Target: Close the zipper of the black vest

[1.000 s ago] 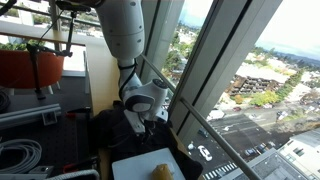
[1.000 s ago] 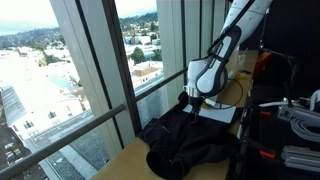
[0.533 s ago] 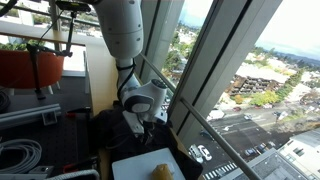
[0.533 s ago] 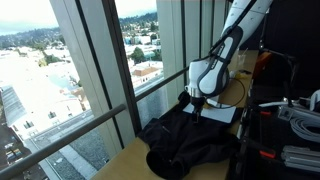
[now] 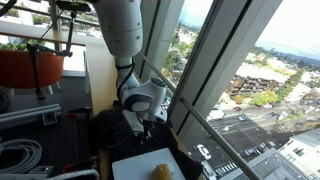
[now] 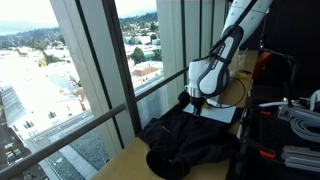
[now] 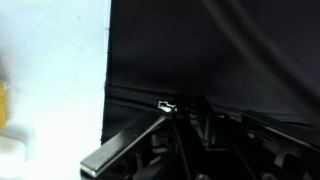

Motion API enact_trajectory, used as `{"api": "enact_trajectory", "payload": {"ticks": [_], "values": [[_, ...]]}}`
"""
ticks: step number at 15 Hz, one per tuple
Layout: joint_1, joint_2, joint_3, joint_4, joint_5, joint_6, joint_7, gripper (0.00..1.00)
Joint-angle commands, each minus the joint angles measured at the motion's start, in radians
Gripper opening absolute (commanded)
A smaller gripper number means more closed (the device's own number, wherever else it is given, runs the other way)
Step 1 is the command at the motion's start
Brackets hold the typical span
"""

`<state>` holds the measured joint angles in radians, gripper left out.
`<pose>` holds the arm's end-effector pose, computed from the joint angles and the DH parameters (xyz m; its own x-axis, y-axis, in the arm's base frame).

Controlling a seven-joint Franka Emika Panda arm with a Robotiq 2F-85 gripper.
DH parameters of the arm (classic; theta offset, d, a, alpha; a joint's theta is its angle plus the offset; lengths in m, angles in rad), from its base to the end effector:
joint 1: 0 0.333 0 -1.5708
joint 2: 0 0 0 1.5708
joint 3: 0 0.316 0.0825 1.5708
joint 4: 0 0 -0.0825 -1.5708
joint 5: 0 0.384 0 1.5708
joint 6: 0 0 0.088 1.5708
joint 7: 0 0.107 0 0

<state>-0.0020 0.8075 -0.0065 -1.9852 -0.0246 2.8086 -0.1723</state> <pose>0.5838 -0.0039 0.0536 0.9821 0.1880 0.0132 0.1878 -0.9821 0.0156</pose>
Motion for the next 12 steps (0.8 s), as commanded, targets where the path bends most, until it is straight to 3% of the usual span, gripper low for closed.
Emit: {"api": "enact_trajectory", "payload": {"ticks": [1, 12], "values": [[0.039, -0.029, -0.032, -0.024, -0.049, 0.012, 0.045, 0.0], [0.154, -0.007, -0.067, -0.01, -0.107, 0.012, 0.121, 0.02]]}}
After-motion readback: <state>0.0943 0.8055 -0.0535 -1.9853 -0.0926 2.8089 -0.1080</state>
